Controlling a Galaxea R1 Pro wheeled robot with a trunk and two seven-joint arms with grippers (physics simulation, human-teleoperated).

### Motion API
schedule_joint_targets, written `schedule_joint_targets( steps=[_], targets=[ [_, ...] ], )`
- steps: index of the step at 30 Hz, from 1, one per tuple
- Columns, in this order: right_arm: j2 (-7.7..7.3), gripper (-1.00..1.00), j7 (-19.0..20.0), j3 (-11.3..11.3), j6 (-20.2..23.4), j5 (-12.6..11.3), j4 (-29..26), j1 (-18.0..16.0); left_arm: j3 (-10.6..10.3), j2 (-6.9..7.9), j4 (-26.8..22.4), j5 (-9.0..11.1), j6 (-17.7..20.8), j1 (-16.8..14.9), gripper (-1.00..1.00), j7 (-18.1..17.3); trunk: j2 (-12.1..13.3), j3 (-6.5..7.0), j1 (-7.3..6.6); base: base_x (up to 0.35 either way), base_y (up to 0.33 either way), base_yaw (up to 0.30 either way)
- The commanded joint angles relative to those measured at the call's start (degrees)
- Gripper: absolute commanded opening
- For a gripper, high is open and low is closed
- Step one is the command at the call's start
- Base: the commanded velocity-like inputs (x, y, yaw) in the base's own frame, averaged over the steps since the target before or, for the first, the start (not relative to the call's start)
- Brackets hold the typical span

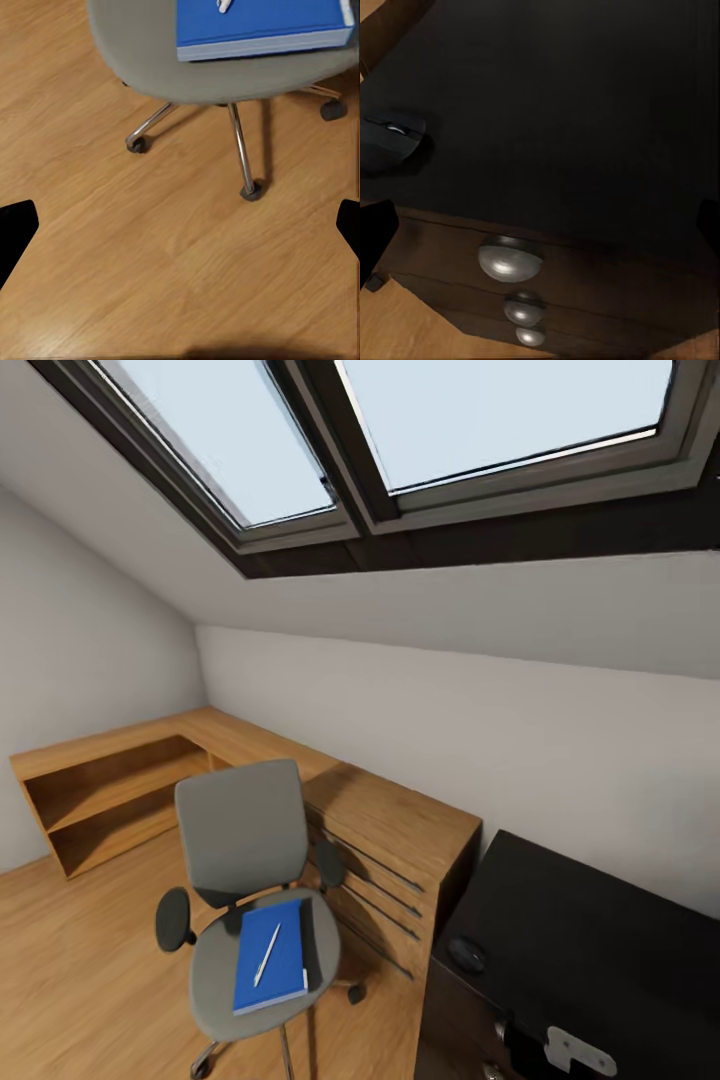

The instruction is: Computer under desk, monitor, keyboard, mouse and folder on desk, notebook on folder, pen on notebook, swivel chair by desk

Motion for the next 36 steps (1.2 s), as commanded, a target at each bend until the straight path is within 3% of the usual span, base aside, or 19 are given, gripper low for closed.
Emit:
schedule_joint_targets(
  steps=[1,8,16,25,36],
  targets=[
    [0.02,1.0,-0.1,0.0,-1.1,0.2,1.9,-0.1,-0.6,-0.34,1.4,0.6,-0.3,-0.1,1.0,0.4,0.3,0.07,-0.2,0.0,0.0,-0.262],
    [0.06,1.0,-0.1,0.0,-5.7,0.2,4.6,-0.1,-0.5,-1.5,4.0,0.7,0.0,-0.1,1.0,-0.6,3.1,1.32,-1.73,0.0,0.0,-0.263],
    [0.02,1.0,-0.1,0.1,-7.5,0.4,7.6,-0.1,-0.4,-2.12,6.7,0.8,0.1,-0.1,1.0,-7.0,6.3,2.76,-3.49,0.0,0.0,-0.263],
    [0.01,1.0,-0.1,0.1,-10.3,0.4,9.3,-0.1,-0.3,-2.12,7.1,0.9,0.1,-0.1,1.0,-9.6,6.3,2.76,-3.49,0.0,0.0,-0.252],
    [0.01,1.0,0.0,0.2,-11.7,0.4,10.2,-0.1,-0.1,-2.11,7.1,0.8,-0.3,-0.1,1.0,-9.7,6.3,2.76,-3.49,0.0,0.0,-0.029]
  ],
)
